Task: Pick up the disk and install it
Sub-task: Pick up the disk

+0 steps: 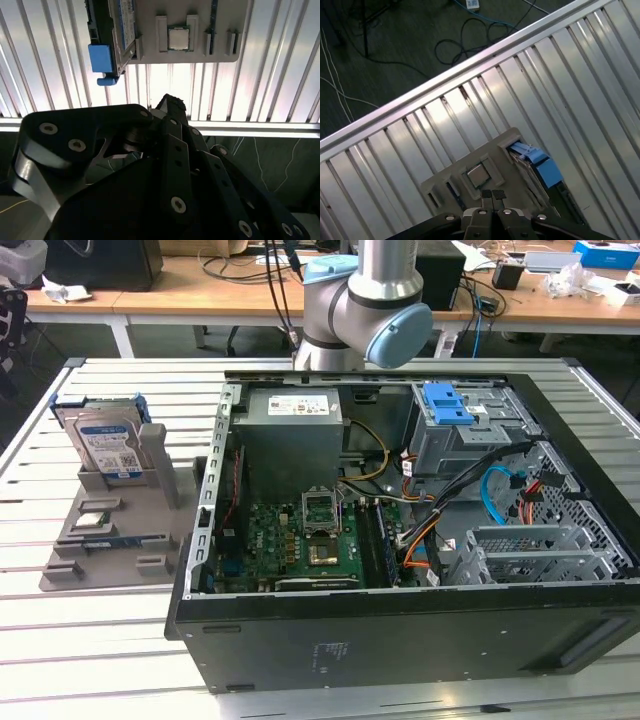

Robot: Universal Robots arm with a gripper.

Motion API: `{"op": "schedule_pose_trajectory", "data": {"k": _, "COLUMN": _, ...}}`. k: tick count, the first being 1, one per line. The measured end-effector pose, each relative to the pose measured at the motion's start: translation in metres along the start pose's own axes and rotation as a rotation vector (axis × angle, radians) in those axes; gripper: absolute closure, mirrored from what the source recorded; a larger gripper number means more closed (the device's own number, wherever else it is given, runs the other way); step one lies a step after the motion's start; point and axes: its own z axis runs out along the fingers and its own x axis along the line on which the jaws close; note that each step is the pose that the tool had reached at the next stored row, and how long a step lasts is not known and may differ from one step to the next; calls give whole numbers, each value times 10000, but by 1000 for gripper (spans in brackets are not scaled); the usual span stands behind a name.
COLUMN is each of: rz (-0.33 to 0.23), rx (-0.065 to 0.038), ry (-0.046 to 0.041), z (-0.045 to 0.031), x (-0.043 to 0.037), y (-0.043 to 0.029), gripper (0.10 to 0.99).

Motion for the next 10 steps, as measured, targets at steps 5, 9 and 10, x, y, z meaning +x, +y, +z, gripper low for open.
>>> {"op": "schedule_pose_trajectory", "data": {"k": 5, "rz": -880, "rx": -22, "ry": 25, "z": 0, "x": 0, "y": 0, "gripper": 984}}
{"op": "schedule_pose_trajectory", "data": {"k": 9, "rz": -1478, "rx": -36, "ry": 43, "z": 0, "x": 0, "y": 0, "gripper": 984}}
{"op": "schedule_pose_trajectory", "data": {"k": 10, "rz": -1691, "rx": -41, "ry": 49, "z": 0, "x": 0, "y": 0, "gripper": 984}}
